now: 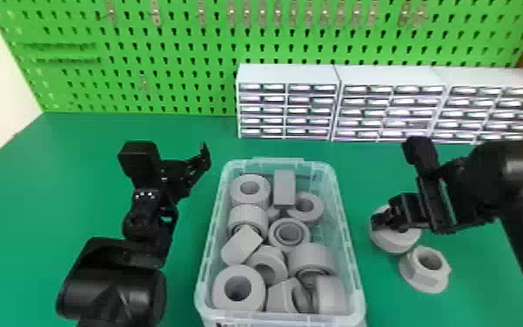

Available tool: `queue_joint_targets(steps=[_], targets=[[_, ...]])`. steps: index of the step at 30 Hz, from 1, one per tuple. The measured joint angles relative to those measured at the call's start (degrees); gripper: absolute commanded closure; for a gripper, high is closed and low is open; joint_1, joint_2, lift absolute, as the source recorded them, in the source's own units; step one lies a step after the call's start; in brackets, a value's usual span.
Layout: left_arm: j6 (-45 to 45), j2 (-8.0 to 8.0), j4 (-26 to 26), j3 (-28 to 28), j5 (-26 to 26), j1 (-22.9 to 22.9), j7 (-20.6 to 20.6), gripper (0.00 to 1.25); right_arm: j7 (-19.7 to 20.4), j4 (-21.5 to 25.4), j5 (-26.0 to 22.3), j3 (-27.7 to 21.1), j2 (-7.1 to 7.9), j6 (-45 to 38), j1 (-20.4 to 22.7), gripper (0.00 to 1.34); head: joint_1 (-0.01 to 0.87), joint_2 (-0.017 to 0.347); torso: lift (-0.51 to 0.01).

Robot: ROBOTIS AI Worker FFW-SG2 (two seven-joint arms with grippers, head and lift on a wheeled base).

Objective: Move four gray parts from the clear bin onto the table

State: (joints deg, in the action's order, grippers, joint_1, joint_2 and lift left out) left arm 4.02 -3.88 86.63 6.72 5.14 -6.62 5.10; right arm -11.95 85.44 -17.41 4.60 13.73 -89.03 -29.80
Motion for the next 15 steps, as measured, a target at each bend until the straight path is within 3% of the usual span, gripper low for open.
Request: queue_joint_targets(steps=[15], targets=[[0.35,0.11,-0.23,0.07,0.25,-0.06,0.00,0.10,0.00,-3.34,-1.30,2.51,-0.17,0.88,-0.17,0.92,0.693,0.072,-0.052]])
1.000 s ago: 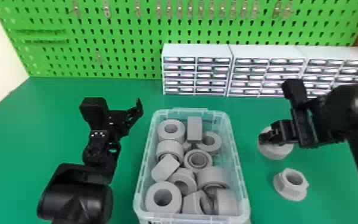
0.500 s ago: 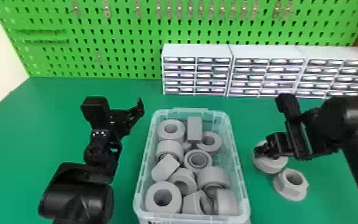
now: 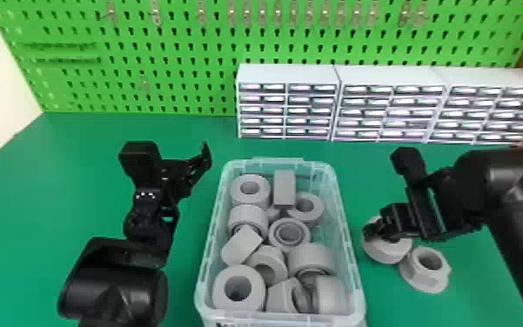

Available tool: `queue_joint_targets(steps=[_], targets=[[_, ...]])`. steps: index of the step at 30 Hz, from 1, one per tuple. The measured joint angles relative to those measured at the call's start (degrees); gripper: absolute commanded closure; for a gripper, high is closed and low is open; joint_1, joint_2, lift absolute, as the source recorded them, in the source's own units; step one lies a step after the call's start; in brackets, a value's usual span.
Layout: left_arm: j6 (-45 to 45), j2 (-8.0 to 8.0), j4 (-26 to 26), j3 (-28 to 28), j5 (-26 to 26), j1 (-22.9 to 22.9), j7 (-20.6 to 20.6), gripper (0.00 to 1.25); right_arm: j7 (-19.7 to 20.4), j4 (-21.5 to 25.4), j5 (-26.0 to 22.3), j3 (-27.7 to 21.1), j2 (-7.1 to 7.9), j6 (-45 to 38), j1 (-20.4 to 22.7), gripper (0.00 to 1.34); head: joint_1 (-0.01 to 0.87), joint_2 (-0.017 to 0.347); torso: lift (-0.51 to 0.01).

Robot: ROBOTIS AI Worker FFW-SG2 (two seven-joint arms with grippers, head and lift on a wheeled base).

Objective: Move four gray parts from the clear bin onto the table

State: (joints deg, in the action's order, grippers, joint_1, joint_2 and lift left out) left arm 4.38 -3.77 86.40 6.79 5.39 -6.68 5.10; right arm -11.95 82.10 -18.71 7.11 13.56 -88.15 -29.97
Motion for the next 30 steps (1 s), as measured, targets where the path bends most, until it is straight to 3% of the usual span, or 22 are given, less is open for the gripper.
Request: queue_joint_targets(steps=[30], targets=[[0.36,0.05,-0.08,0.06,0.24,0.09,0.00,0.10,0.00,-4.10,-1.55,2.94,0.15,0.62,0.09,0.92,0.693,0.072,-0.052]])
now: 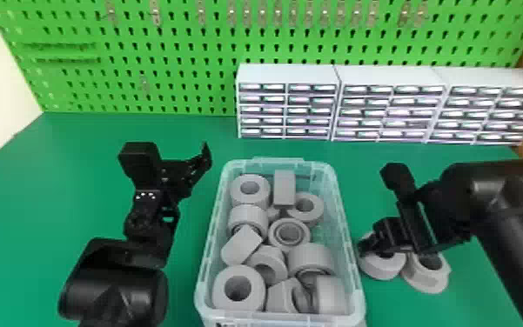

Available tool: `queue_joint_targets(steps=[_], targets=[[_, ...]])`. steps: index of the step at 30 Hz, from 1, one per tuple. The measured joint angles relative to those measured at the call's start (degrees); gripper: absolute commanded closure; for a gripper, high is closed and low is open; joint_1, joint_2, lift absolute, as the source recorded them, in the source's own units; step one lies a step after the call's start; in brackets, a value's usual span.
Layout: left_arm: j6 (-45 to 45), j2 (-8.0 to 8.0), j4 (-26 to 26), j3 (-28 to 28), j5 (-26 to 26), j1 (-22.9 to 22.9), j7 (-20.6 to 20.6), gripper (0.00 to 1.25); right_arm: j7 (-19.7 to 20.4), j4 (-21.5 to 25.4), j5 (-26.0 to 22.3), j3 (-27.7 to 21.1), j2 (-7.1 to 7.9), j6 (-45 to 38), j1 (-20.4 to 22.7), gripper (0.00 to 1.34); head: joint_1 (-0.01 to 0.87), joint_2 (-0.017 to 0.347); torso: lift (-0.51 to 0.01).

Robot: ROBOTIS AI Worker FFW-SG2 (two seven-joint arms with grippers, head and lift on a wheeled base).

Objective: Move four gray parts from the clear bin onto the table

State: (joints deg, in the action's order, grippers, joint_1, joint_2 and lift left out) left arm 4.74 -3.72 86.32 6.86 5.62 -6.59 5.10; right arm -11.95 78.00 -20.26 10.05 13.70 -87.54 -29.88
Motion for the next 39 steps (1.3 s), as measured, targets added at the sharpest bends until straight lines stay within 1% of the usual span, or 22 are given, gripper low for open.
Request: queue_joint_targets(steps=[10,11,18,21,29,34,39], targets=[[0.00,0.03,-0.01,0.14,0.00,-0.12,0.09,0.10,0.00,-0.38,-0.12,0.23,-0.05,0.00,0.08,0.90,0.693,0.072,-0.052],[0.01,0.03,-0.01,0.15,0.00,-0.14,0.11,0.10,0.00,-0.38,-0.13,0.18,-0.04,0.00,0.10,0.88,0.693,0.072,-0.052],[0.16,0.03,-0.06,0.18,0.08,-0.14,0.18,0.10,0.00,-0.39,0.09,0.35,0.00,-0.31,0.10,0.56,0.693,0.072,-0.052],[0.27,0.02,-0.06,0.12,0.09,-0.10,0.18,0.10,0.00,-0.39,0.24,0.48,0.00,-0.61,-0.04,0.48,0.693,0.072,-0.052],[0.50,0.01,-0.06,-0.04,0.08,0.10,0.18,0.10,0.00,1.06,0.17,0.37,0.05,-2.09,-1.13,0.47,0.693,0.072,-0.052],[0.62,-0.04,-0.05,-0.19,0.04,0.35,0.18,0.10,0.00,3.38,0.23,0.17,0.31,-2.27,-1.46,0.47,0.693,0.072,-0.052],[0.89,-0.05,-0.03,-0.41,-0.26,0.44,0.18,0.10,0.00,5.83,0.49,-0.71,0.24,-2.28,-1.85,0.47,0.693,0.072,-0.052]])
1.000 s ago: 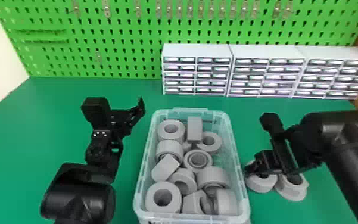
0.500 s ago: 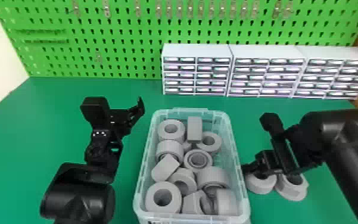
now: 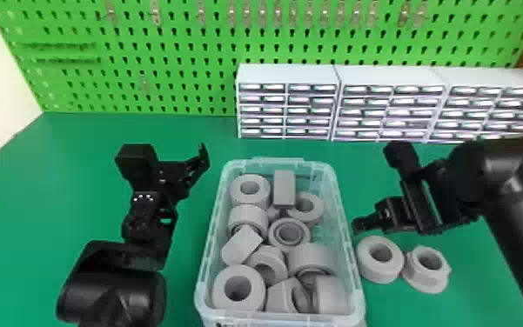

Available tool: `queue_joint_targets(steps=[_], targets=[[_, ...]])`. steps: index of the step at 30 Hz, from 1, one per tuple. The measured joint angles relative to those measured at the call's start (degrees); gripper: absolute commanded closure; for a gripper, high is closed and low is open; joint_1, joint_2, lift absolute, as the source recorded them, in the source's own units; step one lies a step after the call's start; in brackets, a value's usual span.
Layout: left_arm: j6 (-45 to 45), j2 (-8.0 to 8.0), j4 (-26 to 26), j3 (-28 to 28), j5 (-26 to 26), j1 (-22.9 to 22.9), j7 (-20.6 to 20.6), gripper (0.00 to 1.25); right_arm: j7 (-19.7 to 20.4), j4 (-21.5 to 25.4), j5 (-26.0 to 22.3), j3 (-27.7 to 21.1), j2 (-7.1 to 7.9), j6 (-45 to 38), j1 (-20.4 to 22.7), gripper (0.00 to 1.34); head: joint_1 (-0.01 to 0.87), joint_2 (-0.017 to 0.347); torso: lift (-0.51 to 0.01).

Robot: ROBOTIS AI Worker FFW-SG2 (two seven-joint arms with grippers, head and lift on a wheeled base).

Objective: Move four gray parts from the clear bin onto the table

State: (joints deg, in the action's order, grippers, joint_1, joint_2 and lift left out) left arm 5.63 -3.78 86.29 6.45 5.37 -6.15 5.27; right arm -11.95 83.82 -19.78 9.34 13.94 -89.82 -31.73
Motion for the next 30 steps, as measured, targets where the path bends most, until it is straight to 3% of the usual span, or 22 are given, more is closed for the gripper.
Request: queue_joint_targets(steps=[15,30], targets=[[0.03,0.00,0.01,0.15,-0.45,0.16,0.00,0.10,0.00,8.59,-2.63,-0.94,-0.04,0.00,-3.11,0.48,0.693,0.072,-0.052],[0.00,0.00,0.01,0.27,-0.44,0.12,0.00,0.10,0.00,10.62,-6.57,1.83,-0.72,0.00,-4.82,0.48,0.693,0.072,-0.052]])
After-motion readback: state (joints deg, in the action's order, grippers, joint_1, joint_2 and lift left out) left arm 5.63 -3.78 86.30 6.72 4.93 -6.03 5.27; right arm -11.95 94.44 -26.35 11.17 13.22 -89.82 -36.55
